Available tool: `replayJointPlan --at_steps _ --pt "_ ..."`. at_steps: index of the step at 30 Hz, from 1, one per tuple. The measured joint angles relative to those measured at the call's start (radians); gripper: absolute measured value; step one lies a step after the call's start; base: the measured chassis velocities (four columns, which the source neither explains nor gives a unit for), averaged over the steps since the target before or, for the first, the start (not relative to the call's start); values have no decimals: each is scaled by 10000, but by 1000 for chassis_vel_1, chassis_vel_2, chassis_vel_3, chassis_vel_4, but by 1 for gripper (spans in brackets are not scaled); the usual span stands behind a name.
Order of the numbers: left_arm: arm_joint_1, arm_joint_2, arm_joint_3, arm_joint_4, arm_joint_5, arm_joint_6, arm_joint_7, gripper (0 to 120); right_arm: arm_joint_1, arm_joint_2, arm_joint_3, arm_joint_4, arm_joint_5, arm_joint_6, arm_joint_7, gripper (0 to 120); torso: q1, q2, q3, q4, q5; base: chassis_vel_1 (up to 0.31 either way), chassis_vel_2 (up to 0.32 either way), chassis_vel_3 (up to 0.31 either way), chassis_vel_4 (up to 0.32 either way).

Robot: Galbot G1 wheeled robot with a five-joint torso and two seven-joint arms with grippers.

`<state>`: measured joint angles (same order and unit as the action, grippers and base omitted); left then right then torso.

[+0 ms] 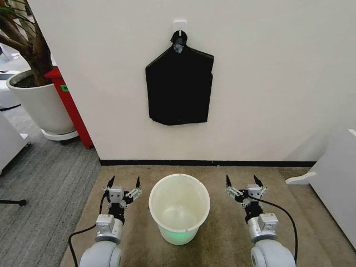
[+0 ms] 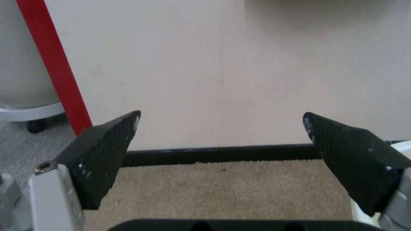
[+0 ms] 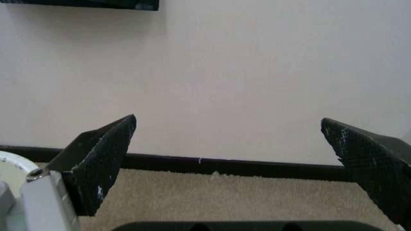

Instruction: Place the garbage bag over the trash bin.

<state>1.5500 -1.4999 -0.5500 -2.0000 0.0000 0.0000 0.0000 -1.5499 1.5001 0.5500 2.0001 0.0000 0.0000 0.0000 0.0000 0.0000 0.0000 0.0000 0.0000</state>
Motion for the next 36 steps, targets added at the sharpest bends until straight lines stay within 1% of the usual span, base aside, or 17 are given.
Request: replayJointPlan --at_steps 36 --pt "0 0 0 0 0 0 0 100 0 0 0 0 0 0 0 100 0 0 0 0 0 0 0 0 0"
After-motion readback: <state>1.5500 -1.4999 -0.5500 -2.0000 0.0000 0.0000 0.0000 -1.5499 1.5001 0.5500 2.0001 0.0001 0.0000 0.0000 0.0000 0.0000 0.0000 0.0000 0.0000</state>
